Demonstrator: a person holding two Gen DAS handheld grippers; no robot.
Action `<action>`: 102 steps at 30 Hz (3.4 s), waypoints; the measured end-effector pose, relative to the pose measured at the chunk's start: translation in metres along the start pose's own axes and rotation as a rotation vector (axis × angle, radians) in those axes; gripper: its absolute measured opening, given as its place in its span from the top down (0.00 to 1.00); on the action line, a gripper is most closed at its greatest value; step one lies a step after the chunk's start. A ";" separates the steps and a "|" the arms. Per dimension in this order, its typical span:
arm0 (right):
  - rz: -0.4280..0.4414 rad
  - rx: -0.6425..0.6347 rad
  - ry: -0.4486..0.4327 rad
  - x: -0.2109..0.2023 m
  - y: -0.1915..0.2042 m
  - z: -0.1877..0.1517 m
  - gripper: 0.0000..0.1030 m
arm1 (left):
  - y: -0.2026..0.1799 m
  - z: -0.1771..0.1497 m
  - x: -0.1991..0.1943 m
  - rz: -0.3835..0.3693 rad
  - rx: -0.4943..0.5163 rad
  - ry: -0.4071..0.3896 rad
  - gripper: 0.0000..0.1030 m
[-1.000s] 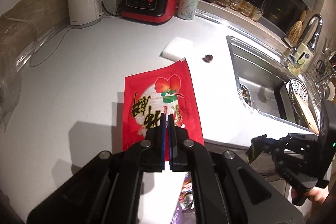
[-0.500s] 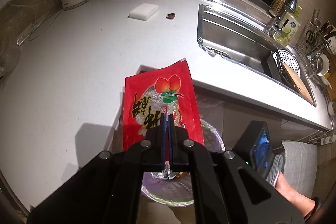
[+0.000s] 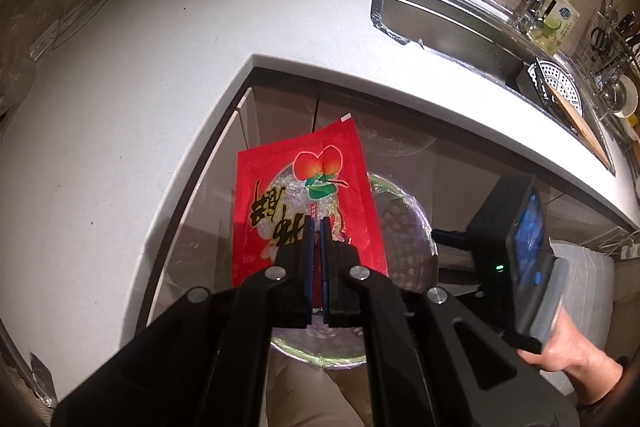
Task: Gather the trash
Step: 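Carry bag and leaf over the wastebasket and open both grippers to drop them, then grasp the white sponge with the left gripper while the right grasps the brown item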
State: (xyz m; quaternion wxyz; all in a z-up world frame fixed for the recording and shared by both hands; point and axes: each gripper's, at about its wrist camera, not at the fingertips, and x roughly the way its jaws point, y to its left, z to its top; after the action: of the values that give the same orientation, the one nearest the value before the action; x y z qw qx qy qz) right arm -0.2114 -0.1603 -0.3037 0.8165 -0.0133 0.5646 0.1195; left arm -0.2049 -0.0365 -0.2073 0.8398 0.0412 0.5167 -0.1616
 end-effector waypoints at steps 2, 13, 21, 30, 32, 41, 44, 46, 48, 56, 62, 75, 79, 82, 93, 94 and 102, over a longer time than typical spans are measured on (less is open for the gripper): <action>-0.007 0.016 -0.017 -0.017 -0.007 -0.003 0.12 | -0.003 -0.004 0.011 -0.004 0.017 0.021 0.97; -0.069 0.094 -0.114 -0.099 -0.037 -0.006 0.12 | -0.035 -0.041 0.114 -0.054 0.130 0.206 0.95; -0.092 0.125 -0.138 -0.113 -0.046 -0.003 0.12 | -0.054 -0.048 0.146 -0.073 0.189 0.245 0.59; -0.085 0.136 -0.180 -0.124 -0.041 0.014 0.12 | -0.050 -0.014 0.088 -0.076 0.209 0.109 0.18; -0.079 0.140 -0.202 -0.130 -0.040 0.021 0.12 | -0.047 0.006 0.074 -0.063 0.209 0.066 0.12; -0.087 0.179 -0.328 -0.162 -0.035 0.067 0.08 | -0.004 0.095 0.017 -0.008 0.197 -0.112 0.07; -0.092 0.205 -0.360 -0.167 -0.034 0.083 0.08 | 0.016 0.136 0.018 0.009 0.190 -0.147 0.07; -0.103 0.223 -0.374 -0.167 -0.034 0.094 0.08 | 0.031 0.165 0.024 0.004 0.178 -0.159 0.07; -0.116 0.238 -0.382 -0.166 -0.033 0.103 0.08 | 0.047 0.196 0.036 0.006 0.167 -0.160 0.07; -0.179 0.326 -0.365 -0.150 -0.033 0.131 0.07 | 0.083 0.284 0.116 -0.016 0.219 -0.099 0.07; -0.208 0.373 -0.327 -0.133 -0.034 0.151 0.07 | 0.086 0.319 0.156 -0.058 0.275 -0.061 0.07; -0.228 0.365 -0.289 -0.109 -0.032 0.194 0.08 | 0.074 0.345 0.186 -0.125 0.319 -0.044 0.08; -0.229 0.354 -0.278 -0.106 -0.035 0.197 0.07 | 0.077 0.346 0.191 -0.099 0.301 -0.040 0.22; -0.224 0.360 -0.281 -0.107 -0.038 0.196 0.07 | 0.080 0.349 0.189 -0.069 0.300 -0.051 0.42; -0.207 0.323 -0.273 -0.088 -0.058 0.219 0.07 | 0.088 0.343 0.150 -0.075 0.299 -0.097 0.43; -0.206 0.305 -0.276 -0.083 -0.060 0.228 0.07 | 0.089 0.340 0.140 -0.071 0.293 -0.114 0.43; -0.182 0.187 -0.275 -0.020 -0.081 0.316 0.08 | 0.110 0.296 0.072 -0.039 0.197 -0.189 0.42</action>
State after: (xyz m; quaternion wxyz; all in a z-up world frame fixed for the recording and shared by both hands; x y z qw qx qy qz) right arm 0.0892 -0.1933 -0.1800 0.8910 0.0279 0.4530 -0.0072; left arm 0.1125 -0.0187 -0.1450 0.8734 0.0980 0.4174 -0.2310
